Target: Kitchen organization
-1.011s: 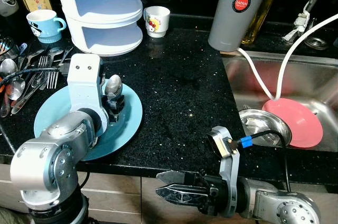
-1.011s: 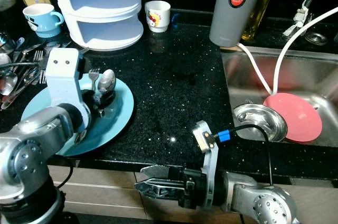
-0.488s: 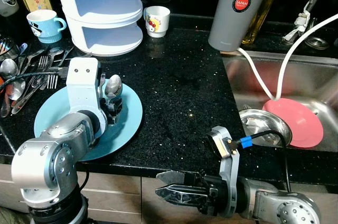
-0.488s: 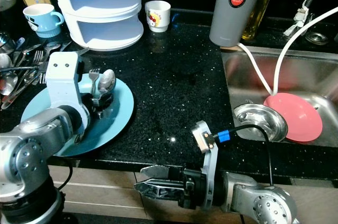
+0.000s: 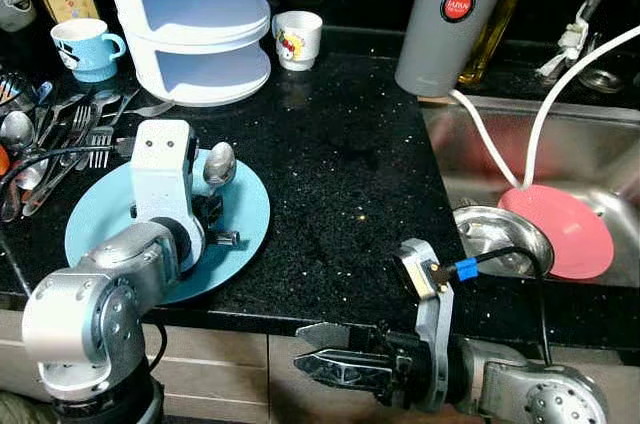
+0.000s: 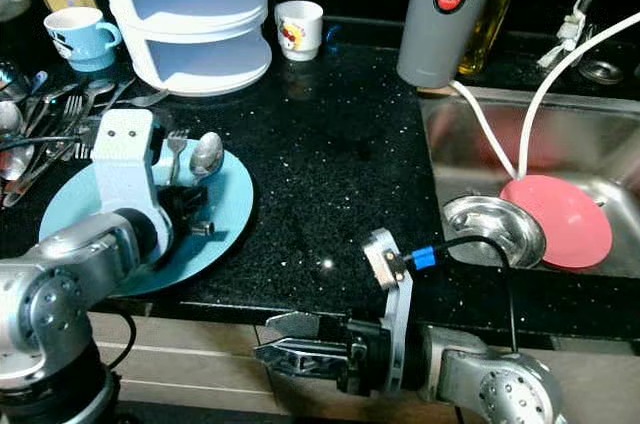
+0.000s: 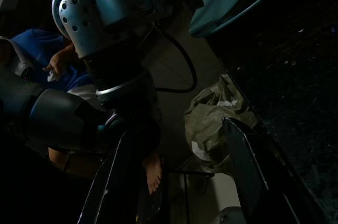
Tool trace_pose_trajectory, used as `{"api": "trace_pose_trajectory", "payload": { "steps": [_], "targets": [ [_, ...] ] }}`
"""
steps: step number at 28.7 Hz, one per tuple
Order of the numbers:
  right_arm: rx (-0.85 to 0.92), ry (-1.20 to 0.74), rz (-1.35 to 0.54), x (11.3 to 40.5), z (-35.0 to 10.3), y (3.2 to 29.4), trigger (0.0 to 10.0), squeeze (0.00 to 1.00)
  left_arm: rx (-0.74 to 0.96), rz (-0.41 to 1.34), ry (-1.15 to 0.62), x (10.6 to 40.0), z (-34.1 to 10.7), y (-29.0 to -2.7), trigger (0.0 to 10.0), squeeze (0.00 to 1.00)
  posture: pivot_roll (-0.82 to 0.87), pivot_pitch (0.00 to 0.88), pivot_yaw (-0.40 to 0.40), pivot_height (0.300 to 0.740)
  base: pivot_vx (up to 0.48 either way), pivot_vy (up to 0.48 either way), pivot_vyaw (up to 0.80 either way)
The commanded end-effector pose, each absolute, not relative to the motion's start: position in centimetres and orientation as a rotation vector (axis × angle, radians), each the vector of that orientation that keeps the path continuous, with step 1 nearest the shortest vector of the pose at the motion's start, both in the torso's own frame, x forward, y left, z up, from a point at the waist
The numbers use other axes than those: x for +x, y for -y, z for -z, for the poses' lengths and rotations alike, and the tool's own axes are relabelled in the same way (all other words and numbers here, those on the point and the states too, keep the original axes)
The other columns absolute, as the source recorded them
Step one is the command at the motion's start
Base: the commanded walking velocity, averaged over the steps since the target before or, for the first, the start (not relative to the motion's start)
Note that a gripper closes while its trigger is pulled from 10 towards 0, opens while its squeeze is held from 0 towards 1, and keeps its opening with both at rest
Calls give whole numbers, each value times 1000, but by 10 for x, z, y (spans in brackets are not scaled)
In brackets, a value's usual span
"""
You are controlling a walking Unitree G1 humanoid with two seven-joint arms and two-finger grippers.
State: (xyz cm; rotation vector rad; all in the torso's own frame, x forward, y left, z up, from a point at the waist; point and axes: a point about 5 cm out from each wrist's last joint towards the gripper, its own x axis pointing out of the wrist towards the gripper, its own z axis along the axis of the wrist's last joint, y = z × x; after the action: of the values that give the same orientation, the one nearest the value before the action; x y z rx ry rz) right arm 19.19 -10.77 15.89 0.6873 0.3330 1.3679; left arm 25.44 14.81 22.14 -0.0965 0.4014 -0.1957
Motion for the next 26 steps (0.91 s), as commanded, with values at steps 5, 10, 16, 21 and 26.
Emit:
{"api": "trace_pose_trajectory", "payload": {
  "steps": [5,10,16,21,26],
  "targets": [
    [680,-345,-1340,192,-157,110,10000,0,-104,208,-478,252,-209,-147,0,0,64,74,-15,740,0,0,0],
    [682,-346,-1341,193,-158,110,10000,0,-105,200,-442,256,-218,-147,0,0,65,85,-16,740,0,0,0],
    [689,-341,-1335,195,-158,110,10000,0,-202,191,-127,267,-272,-149,0,0,72,86,-23,740,0,0,0],
    [692,-341,-1339,195,-158,110,10000,0,-259,184,21,265,-295,-152,0,0,71,87,-24,740,0,0,0],
    [718,-317,-1302,198,-159,112,10000,0,-330,233,109,265,-307,-147,0,0,65,88,-23,740,0,0,0]
  ]
}}
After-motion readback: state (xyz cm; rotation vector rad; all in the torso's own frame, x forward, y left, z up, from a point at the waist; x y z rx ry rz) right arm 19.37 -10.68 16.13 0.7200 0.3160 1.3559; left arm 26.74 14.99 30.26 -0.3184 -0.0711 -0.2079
